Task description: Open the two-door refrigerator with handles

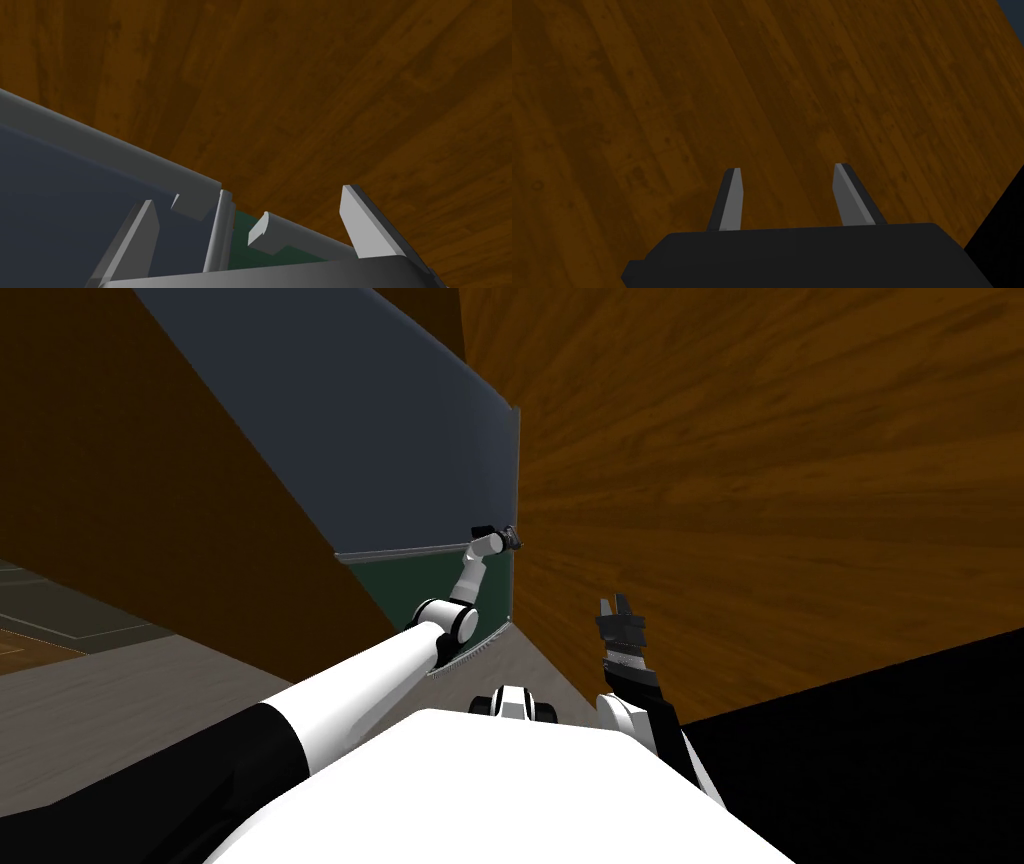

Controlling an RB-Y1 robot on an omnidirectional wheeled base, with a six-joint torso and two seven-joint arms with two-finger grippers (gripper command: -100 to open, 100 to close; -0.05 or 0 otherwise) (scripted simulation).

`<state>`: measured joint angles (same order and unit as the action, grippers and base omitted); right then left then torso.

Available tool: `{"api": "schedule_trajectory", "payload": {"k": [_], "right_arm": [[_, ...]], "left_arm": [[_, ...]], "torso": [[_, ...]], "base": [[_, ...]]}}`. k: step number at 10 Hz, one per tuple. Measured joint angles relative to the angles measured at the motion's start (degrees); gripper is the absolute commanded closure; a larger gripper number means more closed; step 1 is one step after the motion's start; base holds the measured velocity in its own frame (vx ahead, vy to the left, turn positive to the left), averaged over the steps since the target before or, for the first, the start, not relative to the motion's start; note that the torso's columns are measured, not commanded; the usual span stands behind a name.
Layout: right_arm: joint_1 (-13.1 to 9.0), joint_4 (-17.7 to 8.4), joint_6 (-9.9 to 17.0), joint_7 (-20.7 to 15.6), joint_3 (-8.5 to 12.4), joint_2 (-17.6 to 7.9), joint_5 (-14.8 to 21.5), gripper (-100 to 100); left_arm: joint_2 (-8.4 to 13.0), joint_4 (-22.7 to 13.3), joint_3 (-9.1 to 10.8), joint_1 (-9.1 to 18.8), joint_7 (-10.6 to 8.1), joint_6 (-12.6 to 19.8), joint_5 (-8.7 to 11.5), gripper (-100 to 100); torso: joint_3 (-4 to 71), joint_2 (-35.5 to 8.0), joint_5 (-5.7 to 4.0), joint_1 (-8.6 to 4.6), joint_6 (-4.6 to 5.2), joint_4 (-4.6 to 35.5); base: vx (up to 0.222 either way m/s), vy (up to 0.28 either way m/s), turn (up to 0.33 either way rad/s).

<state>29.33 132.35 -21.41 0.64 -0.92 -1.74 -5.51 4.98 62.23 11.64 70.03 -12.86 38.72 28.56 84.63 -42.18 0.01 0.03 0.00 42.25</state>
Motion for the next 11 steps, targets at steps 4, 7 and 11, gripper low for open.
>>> {"api": "schedule_trajectory", "payload": {"k": [4,7,11], "right_arm": [[0.0,0.0,0.0,0.0,0.0,0.0,0.0,0],[0.0,0.0,0.0,0.0,0.0,0.0,0.0,0],[0.0,0.0,0.0,0.0,0.0,0.0,0.0,0]], "left_arm": [[2.3,-0.8,1.23,0.4,-0.63,0.1,0.9,-100],[1.7,-1.2,2.36,0.6,-1.77,0.6,0.9,-100],[1.6,-2.2,4.16,0.8,-3.34,1.0,1.2,-100]], "torso": [[0.1,0.1,-0.01,-0.05,0.01,0.0],[0.0,-0.1,-0.01,0.00,0.00,0.0],[0.0,0.0,-0.05,-0.17,0.01,0.0]], "base": [[0.195,0.014,0.017],[0.242,0.010,0.016],[0.261,0.018,0.021]]}}
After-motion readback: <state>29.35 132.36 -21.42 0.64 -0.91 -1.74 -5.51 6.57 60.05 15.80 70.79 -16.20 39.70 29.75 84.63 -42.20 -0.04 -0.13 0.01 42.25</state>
